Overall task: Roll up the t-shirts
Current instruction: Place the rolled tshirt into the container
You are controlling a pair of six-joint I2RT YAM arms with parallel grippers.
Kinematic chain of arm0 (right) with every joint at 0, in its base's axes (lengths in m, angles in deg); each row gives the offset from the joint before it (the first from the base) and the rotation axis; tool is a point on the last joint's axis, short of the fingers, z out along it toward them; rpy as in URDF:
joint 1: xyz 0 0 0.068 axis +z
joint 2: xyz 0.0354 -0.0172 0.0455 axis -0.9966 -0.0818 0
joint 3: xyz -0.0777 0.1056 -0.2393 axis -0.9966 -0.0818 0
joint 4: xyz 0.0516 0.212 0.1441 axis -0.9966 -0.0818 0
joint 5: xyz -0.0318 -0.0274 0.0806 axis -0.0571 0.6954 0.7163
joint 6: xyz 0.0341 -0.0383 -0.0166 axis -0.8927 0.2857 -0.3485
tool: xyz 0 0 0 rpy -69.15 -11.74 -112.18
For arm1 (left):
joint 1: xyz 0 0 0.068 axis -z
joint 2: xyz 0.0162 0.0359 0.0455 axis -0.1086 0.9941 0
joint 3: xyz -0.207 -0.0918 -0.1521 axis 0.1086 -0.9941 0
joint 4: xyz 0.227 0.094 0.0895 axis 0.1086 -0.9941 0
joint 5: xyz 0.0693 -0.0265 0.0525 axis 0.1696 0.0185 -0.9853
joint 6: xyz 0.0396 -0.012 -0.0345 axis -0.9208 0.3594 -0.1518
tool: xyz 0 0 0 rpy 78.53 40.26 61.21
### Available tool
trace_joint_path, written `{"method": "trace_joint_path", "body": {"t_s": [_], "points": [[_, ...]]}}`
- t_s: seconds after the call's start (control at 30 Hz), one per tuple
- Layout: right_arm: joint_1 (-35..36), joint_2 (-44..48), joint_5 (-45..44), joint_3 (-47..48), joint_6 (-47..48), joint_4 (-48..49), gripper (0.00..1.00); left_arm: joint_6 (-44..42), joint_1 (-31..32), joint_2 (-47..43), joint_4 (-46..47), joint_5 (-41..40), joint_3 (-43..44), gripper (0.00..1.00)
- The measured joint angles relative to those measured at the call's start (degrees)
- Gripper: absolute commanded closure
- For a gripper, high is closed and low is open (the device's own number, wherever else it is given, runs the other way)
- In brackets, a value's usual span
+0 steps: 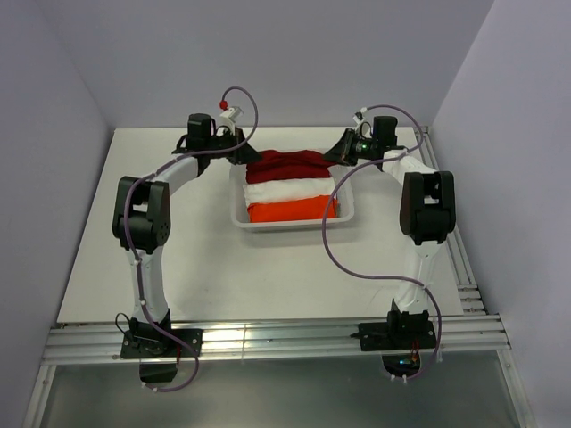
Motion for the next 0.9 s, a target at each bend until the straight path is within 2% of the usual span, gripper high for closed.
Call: {"method": "trace_joint_path", "body": {"t_s": [0.07,0.23,0.5,0.67,0.8,0.9], "points": [[0.20,0.44,-0.90,-0.61,0.35,-0.15,0.82,-0.35,0.17,-0.31,0.02,-0.55,-0.04,0.84],[0.59,2.69,-3.93,-2.47,0.72,1.36,0.83,-1.92,0.33,-1.57,0.52,-1.99,-1.49,0.81],[1.14,7.21,-4.26,-13.73,0.66,22.03,0.86,-5.27,0.33,-2.32,4.63,-2.25,-5.09,0.83],[1.68,8.00,-5.75,-18.91,5.66,28.85,0.85,-7.80,0.33,-2.32,8.24,-1.79,-6.43,0.84],[1.70,9.51,-7.08,-25.59,7.23,39.12,0.85,-9.62,0.33,-2.32,10.78,-1.77,-7.69,0.82],[1.86,9.66,-7.67,-26.82,8.17,42.69,0.84,-11.37,0.33,-2.32,12.46,-1.70,-8.81,0.84]]}}
